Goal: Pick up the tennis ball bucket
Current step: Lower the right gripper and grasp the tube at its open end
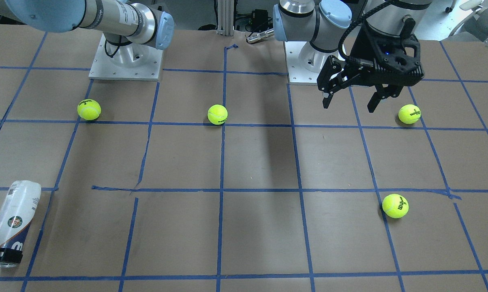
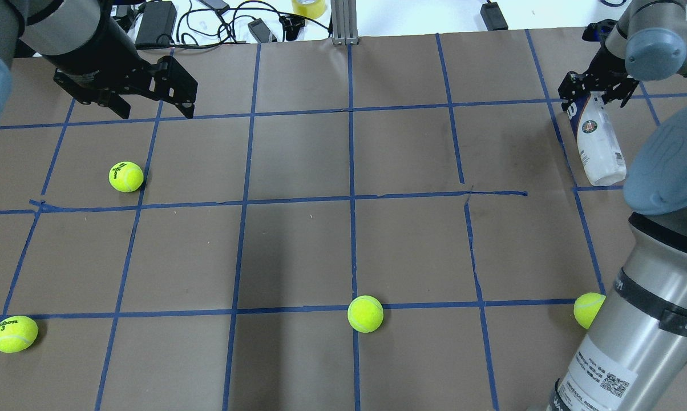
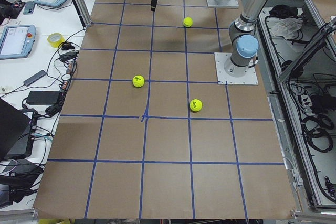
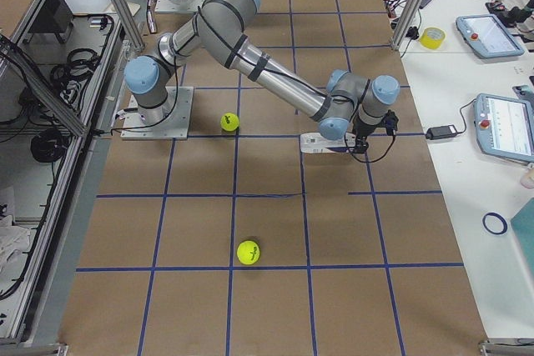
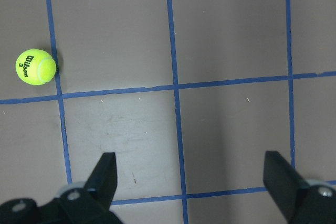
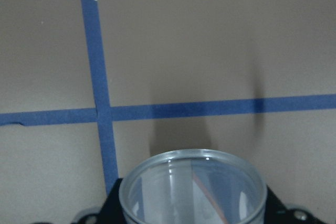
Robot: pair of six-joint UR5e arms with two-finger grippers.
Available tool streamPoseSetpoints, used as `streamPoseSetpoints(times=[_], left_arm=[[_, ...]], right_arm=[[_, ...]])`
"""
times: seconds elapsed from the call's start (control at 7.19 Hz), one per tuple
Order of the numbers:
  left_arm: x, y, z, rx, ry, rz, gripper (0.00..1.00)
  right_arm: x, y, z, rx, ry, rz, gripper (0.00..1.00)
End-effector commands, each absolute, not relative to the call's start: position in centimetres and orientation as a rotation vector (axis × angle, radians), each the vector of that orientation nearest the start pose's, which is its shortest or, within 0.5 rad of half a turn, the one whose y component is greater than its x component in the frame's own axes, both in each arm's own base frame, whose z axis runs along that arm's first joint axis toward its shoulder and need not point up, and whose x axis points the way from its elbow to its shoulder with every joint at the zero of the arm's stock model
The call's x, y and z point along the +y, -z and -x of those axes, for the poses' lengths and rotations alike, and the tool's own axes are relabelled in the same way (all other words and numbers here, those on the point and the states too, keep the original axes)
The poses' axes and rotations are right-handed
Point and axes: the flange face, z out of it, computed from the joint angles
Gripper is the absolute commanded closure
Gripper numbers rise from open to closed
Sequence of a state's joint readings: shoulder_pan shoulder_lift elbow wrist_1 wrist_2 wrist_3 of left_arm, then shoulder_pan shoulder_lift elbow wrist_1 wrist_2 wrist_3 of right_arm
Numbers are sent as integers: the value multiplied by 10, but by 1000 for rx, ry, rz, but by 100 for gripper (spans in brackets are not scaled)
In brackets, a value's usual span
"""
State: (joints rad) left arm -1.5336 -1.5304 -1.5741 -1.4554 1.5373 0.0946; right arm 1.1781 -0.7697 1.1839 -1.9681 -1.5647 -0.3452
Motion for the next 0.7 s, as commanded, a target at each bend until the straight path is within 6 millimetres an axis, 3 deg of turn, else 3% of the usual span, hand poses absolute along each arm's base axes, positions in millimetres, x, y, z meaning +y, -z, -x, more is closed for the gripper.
streamPoseSetpoints(times=[0.0,0.28,0.42,0.56], left_arm=[[-495,-515,116,3150,230,-90,0],[-497,-512,116,3151,218,-90,0],[-497,-512,116,3151,220,-90,0],[-497,-512,116,3152,223,-90,0]], right_arm=[[-757,-207,167,3127,20,16,40],[-754,-273,142,3090,151,106,42],[-748,-283,104,3065,117,277,52],[-739,-290,68,3056,124,478,53]])
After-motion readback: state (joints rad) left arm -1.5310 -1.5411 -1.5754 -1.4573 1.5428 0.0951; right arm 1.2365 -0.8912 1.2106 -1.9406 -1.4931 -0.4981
